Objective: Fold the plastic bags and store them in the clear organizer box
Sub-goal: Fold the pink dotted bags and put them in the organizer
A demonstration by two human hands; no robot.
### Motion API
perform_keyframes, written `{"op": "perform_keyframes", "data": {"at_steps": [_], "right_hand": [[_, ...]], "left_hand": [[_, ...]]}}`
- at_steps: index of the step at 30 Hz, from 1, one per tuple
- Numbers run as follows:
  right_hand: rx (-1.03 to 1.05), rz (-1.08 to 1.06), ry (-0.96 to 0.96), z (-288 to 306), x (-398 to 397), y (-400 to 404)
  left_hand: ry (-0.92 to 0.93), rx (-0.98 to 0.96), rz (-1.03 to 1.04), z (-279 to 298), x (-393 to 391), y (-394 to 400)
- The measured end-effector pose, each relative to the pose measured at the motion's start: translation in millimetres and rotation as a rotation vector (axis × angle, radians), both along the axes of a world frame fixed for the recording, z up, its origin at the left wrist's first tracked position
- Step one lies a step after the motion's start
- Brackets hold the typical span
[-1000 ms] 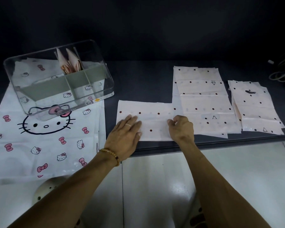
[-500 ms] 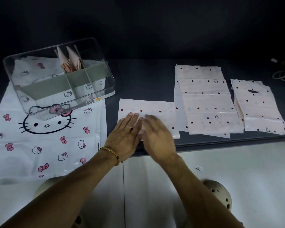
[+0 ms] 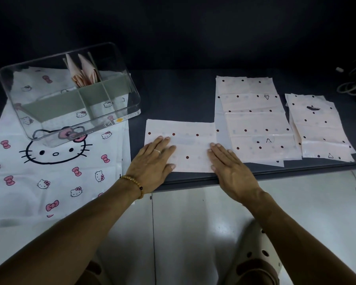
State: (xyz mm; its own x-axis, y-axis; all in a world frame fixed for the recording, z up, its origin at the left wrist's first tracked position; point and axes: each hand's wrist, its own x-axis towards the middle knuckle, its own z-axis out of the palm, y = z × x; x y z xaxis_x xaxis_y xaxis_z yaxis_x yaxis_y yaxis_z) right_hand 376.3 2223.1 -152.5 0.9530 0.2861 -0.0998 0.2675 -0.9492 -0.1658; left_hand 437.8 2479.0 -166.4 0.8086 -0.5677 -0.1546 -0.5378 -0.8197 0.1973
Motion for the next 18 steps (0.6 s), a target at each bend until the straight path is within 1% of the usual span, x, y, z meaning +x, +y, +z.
{"op": "perform_keyframes", "data": {"at_steps": [3,5,7,10,12,15,18], "right_hand": [[0.075,-0.015,-0.111,4,-3,11],[0.099,-0.003,-0.116,3,-3,19],[0.051,0.017,-0.131,4,-1,23],[-0.014,0.007,-0.159,7,2,25],[0.009,-0.046,-0.148,11,7,26],[0.124,-0.109,-0.155,20,13,29],[0.13,-0.088,-0.057,25,20,32]], "left_hand": [[0.015,-0.001,0.005,6,5,-1],[0.007,0.013,-0.005,8,6,-1],[-0.01,0.037,-0.022,9,6,0],[0.019,0.072,-0.028,10,6,1],[-0.011,0.063,-0.045,11,6,2],[-0.043,0.002,-0.057,14,10,3],[-0.008,-0.044,-0.065,22,14,4]]}}
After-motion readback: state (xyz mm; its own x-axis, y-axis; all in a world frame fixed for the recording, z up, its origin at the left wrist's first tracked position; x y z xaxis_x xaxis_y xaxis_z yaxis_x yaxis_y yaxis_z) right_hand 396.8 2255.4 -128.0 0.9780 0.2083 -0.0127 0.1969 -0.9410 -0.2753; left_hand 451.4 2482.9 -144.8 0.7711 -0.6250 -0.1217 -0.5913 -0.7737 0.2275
